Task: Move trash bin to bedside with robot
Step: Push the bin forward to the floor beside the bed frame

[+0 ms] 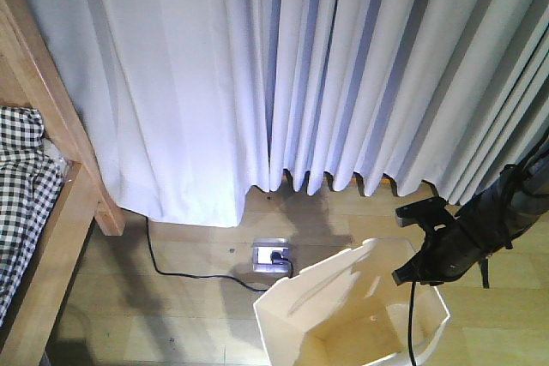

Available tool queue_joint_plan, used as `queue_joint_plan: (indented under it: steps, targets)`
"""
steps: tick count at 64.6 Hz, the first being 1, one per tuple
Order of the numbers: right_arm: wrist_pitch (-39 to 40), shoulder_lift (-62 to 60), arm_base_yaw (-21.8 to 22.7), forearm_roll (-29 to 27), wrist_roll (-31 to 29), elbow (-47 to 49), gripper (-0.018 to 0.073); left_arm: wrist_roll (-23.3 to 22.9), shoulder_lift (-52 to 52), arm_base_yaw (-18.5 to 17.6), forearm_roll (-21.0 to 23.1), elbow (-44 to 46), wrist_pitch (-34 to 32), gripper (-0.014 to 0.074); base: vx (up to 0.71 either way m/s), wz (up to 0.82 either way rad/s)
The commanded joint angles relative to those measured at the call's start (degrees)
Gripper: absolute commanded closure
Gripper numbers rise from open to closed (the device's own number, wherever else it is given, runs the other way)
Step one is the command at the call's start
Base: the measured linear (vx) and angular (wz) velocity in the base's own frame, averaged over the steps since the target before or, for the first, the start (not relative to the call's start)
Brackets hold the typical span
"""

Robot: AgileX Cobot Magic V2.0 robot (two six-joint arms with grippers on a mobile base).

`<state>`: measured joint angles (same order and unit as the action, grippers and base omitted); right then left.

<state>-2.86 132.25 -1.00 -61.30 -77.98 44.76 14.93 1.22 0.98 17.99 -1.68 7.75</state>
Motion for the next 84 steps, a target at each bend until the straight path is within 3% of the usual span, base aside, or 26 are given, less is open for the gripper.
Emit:
queue_joint_plan:
  steps: [1, 10, 24, 42, 54, 66, 84]
  targets:
    - [2.11, -3.96, 0.23, -2.09, 1.23, 0.59, 0.0562, -0.10, 0.43, -0.30, 0.57, -1.17, -4.44, 0.0603, 0.00, 0.00]
    - [2.86, -3.96, 0.23, -3.34, 1.80, 3.65, 0.0562, -0.10, 0.43, -0.30, 0.57, -1.17, -4.44, 0.0603, 0.00, 0.00]
    - [-9.18, 0.39, 0.23, -3.41, 1.80, 12.30, 0.0562, -0.10, 0.43, -0.30, 0.57, -1.17, -4.44, 0.0603, 0.00, 0.00]
    - [-13.98, 8.63, 0.23, -8.99, -0.89, 20.89, 0.0562, -0.10, 0.43, -0.30, 0.57, -1.17, -4.44, 0.0603, 0.00, 0.00]
    - [-19.43, 13.15, 1.25, -19.32, -8.07, 25.04, 0.0562, -0.10, 0.43, -0.30, 0.57, -1.17, -4.44, 0.0603, 0.00, 0.00]
    - [-30.30, 16.32, 7.00, -33.76, -18.55, 26.36, 0.0562, -0.10, 0.43, -0.30, 0.57, -1.17, -4.44, 0.0603, 0.00, 0.00]
    - [-37.75, 21.18, 8.20, -34.77, -20.70, 30.83, 0.0562, -0.10, 0.43, -0.30, 0.57, -1.17, -4.44, 0.0603, 0.00, 0.00]
